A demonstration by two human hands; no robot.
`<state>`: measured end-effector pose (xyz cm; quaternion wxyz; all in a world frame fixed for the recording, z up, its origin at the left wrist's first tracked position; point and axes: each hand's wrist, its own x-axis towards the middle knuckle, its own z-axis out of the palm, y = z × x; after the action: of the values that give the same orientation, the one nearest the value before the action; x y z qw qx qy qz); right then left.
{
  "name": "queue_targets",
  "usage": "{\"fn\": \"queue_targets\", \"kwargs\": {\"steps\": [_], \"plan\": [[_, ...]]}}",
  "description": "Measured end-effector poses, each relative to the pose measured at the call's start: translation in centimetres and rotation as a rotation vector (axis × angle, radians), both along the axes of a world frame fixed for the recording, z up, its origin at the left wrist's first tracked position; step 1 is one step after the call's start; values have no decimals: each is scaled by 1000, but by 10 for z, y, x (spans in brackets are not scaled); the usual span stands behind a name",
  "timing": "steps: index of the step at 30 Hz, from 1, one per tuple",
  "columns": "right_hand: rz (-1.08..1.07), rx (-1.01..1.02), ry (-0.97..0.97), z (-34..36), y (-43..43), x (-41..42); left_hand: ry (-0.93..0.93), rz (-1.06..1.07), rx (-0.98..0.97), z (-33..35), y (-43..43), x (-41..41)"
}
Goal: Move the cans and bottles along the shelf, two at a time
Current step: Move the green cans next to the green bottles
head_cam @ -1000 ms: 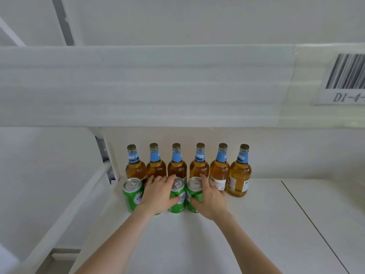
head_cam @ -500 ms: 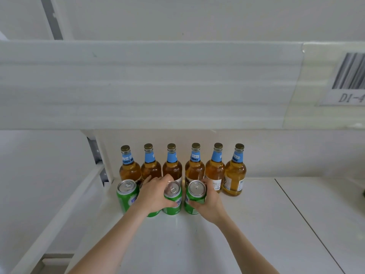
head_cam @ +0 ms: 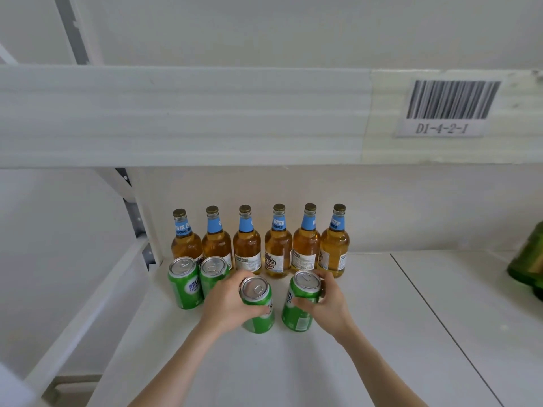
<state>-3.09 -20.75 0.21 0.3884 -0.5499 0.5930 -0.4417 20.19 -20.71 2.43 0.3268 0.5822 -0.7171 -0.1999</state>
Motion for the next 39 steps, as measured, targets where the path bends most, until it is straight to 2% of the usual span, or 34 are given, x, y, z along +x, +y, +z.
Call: {"fn": "queue_targets", "kwargs": {"steps": [5,10,20,39], "plan": [[-46,-7,-92,9,22,-16,253,68,42,-4,14,-14],[-95,14,-139,13,42,-37,360,69,103,0,24,-30],[-111,13,-110,24,84,-92,376,39,163,10,63,-89],[-205,-22,-43,27,229,-246,435,-46,220,14,188,-251]]}}
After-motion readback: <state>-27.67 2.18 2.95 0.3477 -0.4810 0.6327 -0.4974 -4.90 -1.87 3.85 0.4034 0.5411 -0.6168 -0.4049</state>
